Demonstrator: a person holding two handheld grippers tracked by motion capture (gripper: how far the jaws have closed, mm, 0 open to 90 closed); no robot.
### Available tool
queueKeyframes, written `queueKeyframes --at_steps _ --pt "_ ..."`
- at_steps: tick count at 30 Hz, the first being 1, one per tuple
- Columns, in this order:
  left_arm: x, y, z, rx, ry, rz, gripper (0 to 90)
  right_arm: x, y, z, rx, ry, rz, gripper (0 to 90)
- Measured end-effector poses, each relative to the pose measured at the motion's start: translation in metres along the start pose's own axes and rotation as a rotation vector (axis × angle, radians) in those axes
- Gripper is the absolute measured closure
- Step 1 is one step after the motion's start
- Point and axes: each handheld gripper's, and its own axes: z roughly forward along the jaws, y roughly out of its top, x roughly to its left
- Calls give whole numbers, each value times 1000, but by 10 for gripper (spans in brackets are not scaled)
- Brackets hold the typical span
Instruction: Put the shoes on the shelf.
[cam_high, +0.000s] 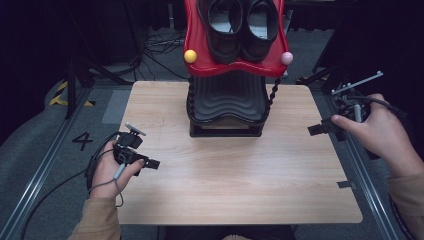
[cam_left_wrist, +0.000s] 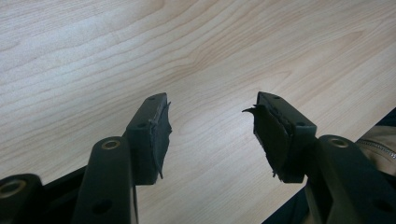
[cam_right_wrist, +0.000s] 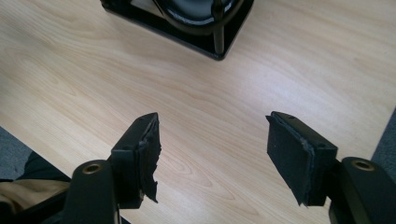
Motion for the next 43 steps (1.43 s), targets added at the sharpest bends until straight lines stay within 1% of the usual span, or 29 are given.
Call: queueKeyframes --at_steps 4,6,8,10,13,14,18,19,21,22,23,26,28,31,32,33,34,35,36,38,39,40,43 --pt "1 1 2 4 8 2 460 -8 -13 22 11 15 12 351" --pt "0 0 2 5 5 0 460 -13 -21 35 29 37 29 353" --pt "0 0 3 3 7 1 460 -19 -28 48 34 46 26 355" --pt "0 0 3 2 9 2 461 -21 -32 56 35 50 27 355" --pt "1 0 3 1 10 1 464 -24 -38 66 42 52 15 355" --pt "1 -1 3 1 12 -5 464 -25 -41 71 41 51 10 355" --pt "2 -2 3 5 16 -6 464 -28 -49 86 35 52 3 349" --pt "2 -2 4 2 15 -9 464 -28 -51 89 37 59 9 342" --pt "2 -2 5 5 17 -9 464 -32 -56 99 35 88 40 338" --pt "2 -2 5 6 15 -9 464 -34 -58 104 32 89 36 334" --pt "2 -2 5 6 15 -9 464 -34 -58 104 32 89 36 334" --pt "3 -3 6 9 16 -12 464 -38 -64 120 54 84 34 330" --pt "4 -3 6 10 17 -17 464 -40 -68 128 68 92 32 325" --pt "5 -3 6 8 17 -18 464 -41 -74 139 65 100 41 320" --pt "5 -3 6 8 17 -19 464 -41 -76 142 64 104 36 320" --pt "5 -3 7 10 17 -13 464 -41 -78 146 53 109 38 323" --pt "5 -3 7 10 21 -11 464 -42 -81 154 63 106 45 315" --pt "4 -2 7 10 19 -9 464 -42 -82 158 86 95 30 312" --pt "4 -2 7 9 18 -10 464 -42 -83 161 97 89 21 312" --pt "4 -2 7 4 19 -9 464 -43 -85 164 95 71 27 307" --pt "4 -2 8 2 18 -6 464 -43 -86 164 94 65 14 308" --pt "4 -2 8 4 20 -3 464 -43 -86 164 81 65 9 307" --pt "5 -2 10 4 23 -2 463 -42 -86 164 73 65 3 304"
